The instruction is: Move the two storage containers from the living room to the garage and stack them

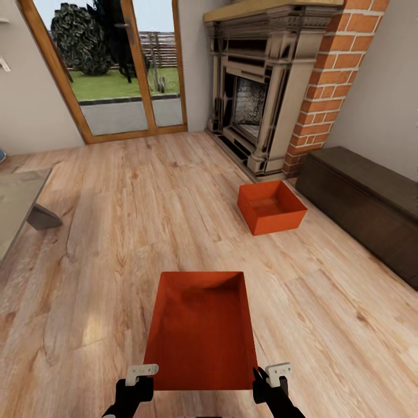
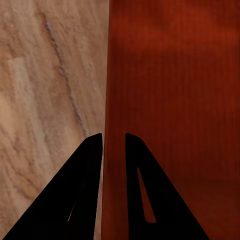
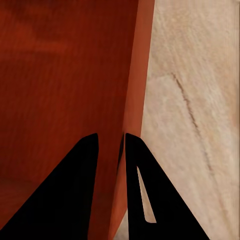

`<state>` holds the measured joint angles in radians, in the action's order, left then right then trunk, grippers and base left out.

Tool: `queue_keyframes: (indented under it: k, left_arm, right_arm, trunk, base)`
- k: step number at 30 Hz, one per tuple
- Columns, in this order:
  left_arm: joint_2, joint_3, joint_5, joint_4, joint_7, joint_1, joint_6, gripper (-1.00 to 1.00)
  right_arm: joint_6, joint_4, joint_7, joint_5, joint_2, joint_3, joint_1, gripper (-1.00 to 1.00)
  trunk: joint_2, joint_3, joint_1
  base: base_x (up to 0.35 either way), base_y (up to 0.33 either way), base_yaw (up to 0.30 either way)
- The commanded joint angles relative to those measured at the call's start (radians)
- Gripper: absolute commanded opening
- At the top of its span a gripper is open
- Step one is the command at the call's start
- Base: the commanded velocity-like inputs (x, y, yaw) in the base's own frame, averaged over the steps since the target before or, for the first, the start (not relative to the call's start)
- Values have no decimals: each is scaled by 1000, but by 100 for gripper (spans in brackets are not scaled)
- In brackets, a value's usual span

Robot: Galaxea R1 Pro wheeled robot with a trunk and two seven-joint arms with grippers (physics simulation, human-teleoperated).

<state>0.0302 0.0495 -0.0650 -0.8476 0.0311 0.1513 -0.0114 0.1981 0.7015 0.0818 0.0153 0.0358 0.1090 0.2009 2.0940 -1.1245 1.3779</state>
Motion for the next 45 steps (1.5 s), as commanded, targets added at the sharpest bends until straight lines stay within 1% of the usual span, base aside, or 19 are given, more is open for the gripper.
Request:
queue_keyframes:
  k: [1,45]
  left_arm:
    - [-1,-2,-3,-1,11,1,-1,-100]
    - [0,-2,-2,-1,12,1,-2,-100]
  right_arm:
    - [3,-2,8,2,-1,3,0,-100]
    - [3,-2,8,2,-1,3,0,-100]
  trunk:
    - [-7,4,-4]
    - [-315,213,-173]
  base:
    - [0,0,0]
    - [0,0,0]
